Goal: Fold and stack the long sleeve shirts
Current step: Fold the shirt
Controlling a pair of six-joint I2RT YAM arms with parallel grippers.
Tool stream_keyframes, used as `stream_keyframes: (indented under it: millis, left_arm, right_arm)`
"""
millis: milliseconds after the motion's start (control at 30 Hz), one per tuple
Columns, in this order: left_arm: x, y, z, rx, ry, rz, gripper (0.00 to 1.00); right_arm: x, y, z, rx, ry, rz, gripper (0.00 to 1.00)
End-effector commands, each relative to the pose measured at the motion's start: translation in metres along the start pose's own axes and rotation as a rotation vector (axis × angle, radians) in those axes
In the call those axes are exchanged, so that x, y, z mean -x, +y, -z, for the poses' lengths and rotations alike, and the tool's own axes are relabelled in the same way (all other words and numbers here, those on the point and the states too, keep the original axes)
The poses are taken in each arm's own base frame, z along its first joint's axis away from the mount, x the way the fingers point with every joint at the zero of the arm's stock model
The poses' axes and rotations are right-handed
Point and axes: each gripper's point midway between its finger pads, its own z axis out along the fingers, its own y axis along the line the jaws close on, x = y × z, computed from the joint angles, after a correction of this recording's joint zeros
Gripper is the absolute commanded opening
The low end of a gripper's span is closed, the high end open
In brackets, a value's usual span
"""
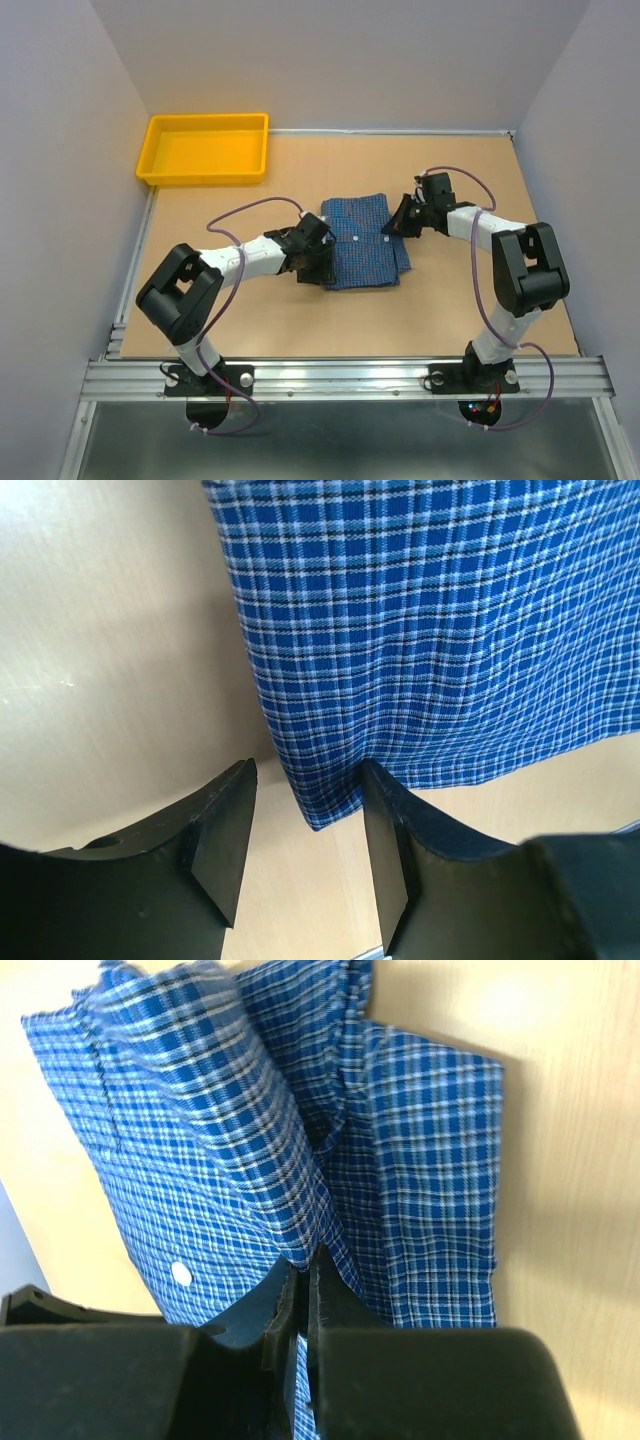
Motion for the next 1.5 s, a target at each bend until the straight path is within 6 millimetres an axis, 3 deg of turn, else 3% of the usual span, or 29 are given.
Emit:
stream_keyframes:
  millis: [0, 167, 267, 300, 400, 467, 500, 533, 600, 633, 800, 967, 1033, 1067, 1100, 1167, 1267, 1400, 1467]
  left_arm:
    - [-0.011, 0.002, -0.006, 0.007, 0.033, 0.000, 0.56]
    - [-0.019, 0.004, -0.013, 0.005, 0.060, 0.013, 0.54]
    - [-0.013, -0.002, -0.006, -0.018, 0.035, 0.022, 0.54]
    - [-0.010, -0.006, -0.002, -0.028, 0.024, 0.024, 0.57]
    - [0.009, -0.020, 0.023, -0.058, -0.043, 0.030, 0.68]
    - [0.033, -0.035, 0.046, -0.086, -0.120, 0.022, 0.74]
    - [0.040, -0.037, 0.053, -0.085, -0.138, 0.015, 0.78]
    - [0.060, -0.048, 0.068, -0.106, -0.195, -0.011, 0.80]
    - [0.080, -0.053, 0.081, -0.105, -0.243, -0.049, 0.84]
    - [0.100, -0.057, 0.089, -0.088, -0.290, -0.117, 0.86]
    - [0.164, -0.079, 0.096, -0.042, -0.426, -0.318, 0.96]
    - [0.208, -0.113, 0.076, -0.117, -0.471, -0.564, 0.95]
    - [0.219, -0.117, 0.067, -0.159, -0.466, -0.646, 0.95]
    - [0.217, -0.116, 0.045, -0.191, -0.414, -0.655, 0.95]
    - [0.235, -0.113, 0.047, -0.184, -0.438, -0.649, 0.95]
    - [0.252, -0.094, 0.023, -0.114, -0.427, -0.630, 0.94]
    - [0.257, -0.068, -0.005, -0.065, -0.377, -0.599, 0.91]
    - [0.260, -0.034, -0.015, -0.042, -0.352, -0.516, 0.89]
    - [0.253, -0.030, -0.018, -0.055, -0.335, -0.502, 0.89]
  right_arm:
    - [0.037, 0.011, -0.002, 0.013, -0.085, 0.034, 0.01]
    - [0.051, 0.023, -0.002, 0.040, -0.104, 0.048, 0.04]
    - [0.052, 0.027, -0.001, 0.055, -0.101, 0.067, 0.22]
    - [0.054, 0.031, 0.004, 0.064, -0.112, 0.073, 0.35]
    - [0.059, 0.040, 0.025, 0.069, -0.166, 0.091, 0.56]
    - [0.059, 0.043, 0.038, 0.068, -0.198, 0.099, 0.61]
    - [0.052, 0.035, 0.040, 0.045, -0.199, 0.086, 0.62]
    - [0.054, 0.041, 0.055, 0.057, -0.233, 0.096, 0.63]
    - [0.043, 0.025, 0.062, 0.027, -0.240, 0.067, 0.63]
    - [0.043, 0.023, 0.071, 0.029, -0.261, 0.056, 0.63]
    - [0.020, 0.003, 0.075, 0.012, -0.244, 0.001, 0.50]
    - [0.006, 0.000, 0.069, 0.047, -0.208, -0.008, 0.46]
    - [0.002, 0.002, 0.066, 0.068, -0.196, -0.005, 0.47]
    - [0.001, 0.000, 0.066, 0.067, -0.196, -0.007, 0.47]
    - [-0.003, -0.003, 0.065, 0.060, -0.189, -0.010, 0.48]
    - [-0.006, -0.008, 0.065, 0.046, -0.193, -0.016, 0.48]
    - [-0.015, -0.020, 0.055, 0.022, -0.155, -0.004, 0.48]
    - [-0.015, -0.031, 0.040, -0.006, -0.136, -0.009, 0.43]
    - [-0.014, -0.034, 0.033, -0.014, -0.123, -0.005, 0.38]
